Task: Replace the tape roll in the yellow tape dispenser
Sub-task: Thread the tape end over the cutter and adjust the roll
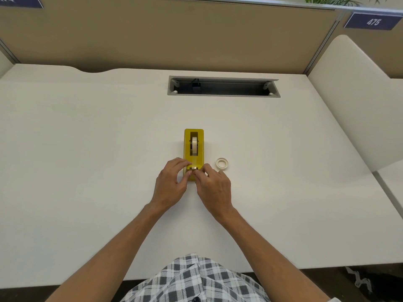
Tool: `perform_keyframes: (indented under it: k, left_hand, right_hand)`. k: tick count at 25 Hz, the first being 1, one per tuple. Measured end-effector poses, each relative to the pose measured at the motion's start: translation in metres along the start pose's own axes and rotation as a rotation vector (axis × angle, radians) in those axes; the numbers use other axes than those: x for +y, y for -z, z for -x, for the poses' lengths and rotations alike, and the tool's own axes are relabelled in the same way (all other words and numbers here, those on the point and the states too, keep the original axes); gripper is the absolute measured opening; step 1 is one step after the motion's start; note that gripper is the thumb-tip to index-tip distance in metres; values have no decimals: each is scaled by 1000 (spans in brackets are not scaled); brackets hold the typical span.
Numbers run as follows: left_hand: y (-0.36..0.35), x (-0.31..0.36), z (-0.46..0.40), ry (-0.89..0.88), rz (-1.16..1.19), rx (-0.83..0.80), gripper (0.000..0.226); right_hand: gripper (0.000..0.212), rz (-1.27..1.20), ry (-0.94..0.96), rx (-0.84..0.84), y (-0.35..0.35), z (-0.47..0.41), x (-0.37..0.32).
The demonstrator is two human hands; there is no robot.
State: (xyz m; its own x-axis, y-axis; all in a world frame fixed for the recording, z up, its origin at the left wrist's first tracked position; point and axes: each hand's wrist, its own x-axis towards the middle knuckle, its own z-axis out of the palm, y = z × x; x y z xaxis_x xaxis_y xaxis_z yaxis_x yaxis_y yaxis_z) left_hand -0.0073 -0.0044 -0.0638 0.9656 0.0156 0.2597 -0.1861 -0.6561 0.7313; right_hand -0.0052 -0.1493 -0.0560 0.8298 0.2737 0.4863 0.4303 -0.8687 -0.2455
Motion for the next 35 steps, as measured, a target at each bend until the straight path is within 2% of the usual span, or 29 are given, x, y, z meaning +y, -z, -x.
perform_keyframes:
  k: [11,15,18,24,35]
  left_hand:
    - [4,4,0,-54,-79,-7,31]
    - [3,4,1,-107,-169,7,30]
    - [3,3,0,-115,-189,7,29]
    - [2,1,0,-126,-197,9,30]
    - [-1,-5,-1,-119,-154,-12,34]
  right_hand:
    - [11,-97,9,25,0,10,2]
    - [14,-244,-156,99,3,4,7]
    - [19,-294,-237,76,6,-2,11]
    - [28,-326,-157,-59,9,-7,17]
    - [28,-250,-63,-82,9,-11,22]
